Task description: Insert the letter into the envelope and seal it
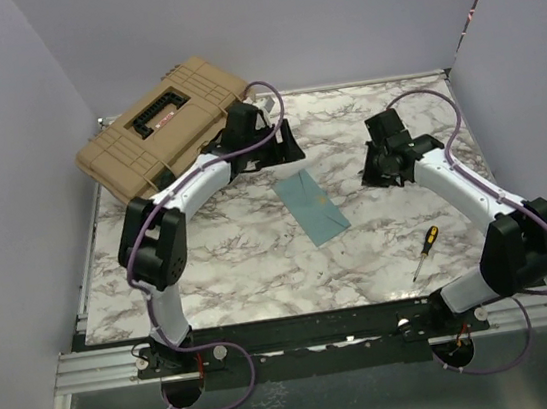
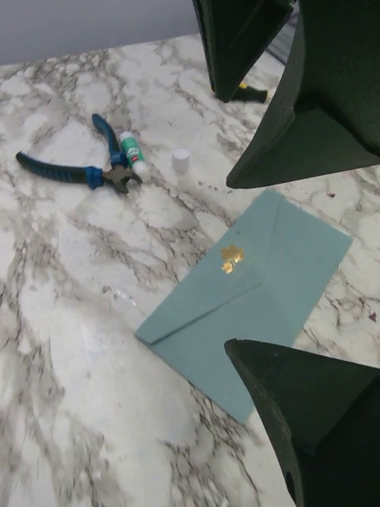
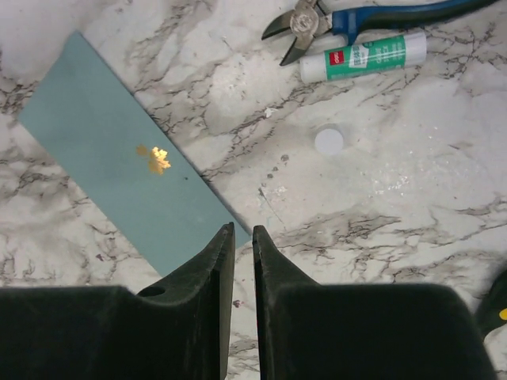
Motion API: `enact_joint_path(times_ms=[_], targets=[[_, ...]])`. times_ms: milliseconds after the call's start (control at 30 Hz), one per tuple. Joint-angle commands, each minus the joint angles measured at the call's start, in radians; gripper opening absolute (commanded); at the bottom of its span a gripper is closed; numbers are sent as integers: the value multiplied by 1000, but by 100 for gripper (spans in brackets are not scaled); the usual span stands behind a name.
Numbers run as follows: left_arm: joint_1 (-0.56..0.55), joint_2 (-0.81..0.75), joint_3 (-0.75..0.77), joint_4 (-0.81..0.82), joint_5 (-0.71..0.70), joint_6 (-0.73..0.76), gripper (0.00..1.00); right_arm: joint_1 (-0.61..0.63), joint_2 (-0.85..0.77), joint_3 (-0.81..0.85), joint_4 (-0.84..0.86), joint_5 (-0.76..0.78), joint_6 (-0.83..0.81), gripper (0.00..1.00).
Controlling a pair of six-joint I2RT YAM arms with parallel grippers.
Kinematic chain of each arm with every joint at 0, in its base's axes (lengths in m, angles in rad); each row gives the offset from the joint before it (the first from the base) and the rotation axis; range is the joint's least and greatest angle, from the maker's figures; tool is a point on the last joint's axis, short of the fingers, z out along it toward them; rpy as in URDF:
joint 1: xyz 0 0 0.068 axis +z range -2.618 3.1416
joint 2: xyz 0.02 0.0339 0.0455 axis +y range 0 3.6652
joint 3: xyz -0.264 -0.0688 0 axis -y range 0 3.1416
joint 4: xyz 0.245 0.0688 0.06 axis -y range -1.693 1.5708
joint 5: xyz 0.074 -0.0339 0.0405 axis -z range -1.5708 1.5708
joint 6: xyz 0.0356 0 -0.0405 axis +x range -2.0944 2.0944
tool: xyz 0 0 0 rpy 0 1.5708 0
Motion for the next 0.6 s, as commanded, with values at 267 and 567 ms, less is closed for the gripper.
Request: enact_joint_path(times_ms=[267, 567], targets=[[-40, -341, -299, 7, -646, 86, 99, -63, 73, -82, 28, 55, 24, 48], [-39, -443, -336, 22, -716, 118, 99, -137, 207, -59, 146, 110, -70, 56]])
